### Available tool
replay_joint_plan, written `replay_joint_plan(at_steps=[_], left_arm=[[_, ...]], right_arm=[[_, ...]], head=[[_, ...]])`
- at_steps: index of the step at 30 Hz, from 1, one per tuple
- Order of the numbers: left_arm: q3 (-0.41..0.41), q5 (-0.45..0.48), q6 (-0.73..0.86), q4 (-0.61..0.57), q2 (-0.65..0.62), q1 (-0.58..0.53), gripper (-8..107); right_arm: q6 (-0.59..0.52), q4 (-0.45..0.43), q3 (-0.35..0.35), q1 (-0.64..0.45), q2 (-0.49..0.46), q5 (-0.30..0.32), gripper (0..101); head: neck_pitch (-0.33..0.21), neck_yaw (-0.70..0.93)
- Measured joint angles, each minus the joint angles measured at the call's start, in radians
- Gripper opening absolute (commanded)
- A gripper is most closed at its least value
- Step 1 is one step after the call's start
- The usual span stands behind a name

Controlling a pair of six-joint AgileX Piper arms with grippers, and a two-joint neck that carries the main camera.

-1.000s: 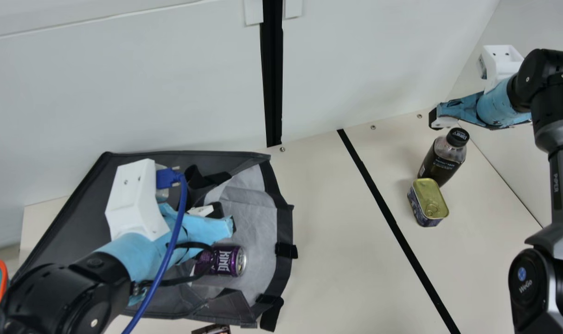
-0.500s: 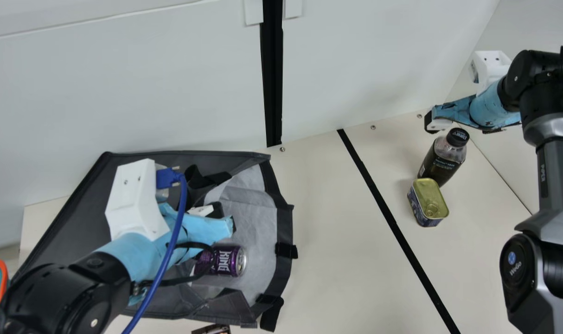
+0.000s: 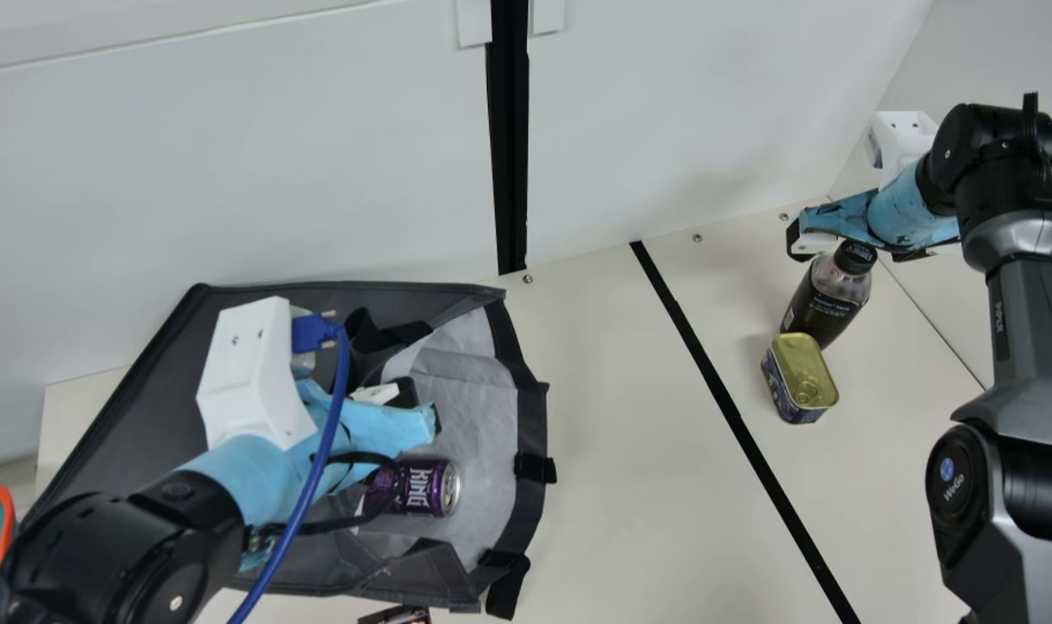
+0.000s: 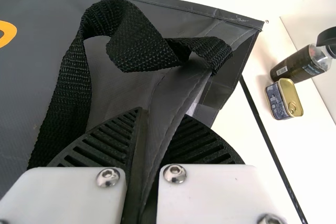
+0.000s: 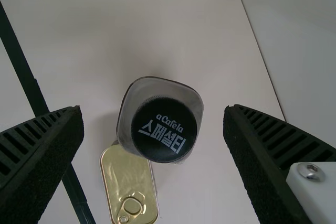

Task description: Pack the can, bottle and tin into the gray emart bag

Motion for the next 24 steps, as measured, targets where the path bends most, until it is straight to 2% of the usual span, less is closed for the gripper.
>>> replay_joint_plan(at_steps=[12, 24], left_arm=[[0.0, 0.0, 0.0, 0.0, 0.0, 0.0, 10], [0.0, 0.0, 0.0, 0.0, 0.0, 0.0, 10]], right_arm=[[0.003, -0.001, 0.014, 0.0, 0.014, 0.004, 91], [0.002, 0.008, 0.02, -0.001, 0.017, -0.008, 11]], head=[[0.0, 0.002], [0.0, 0.0]])
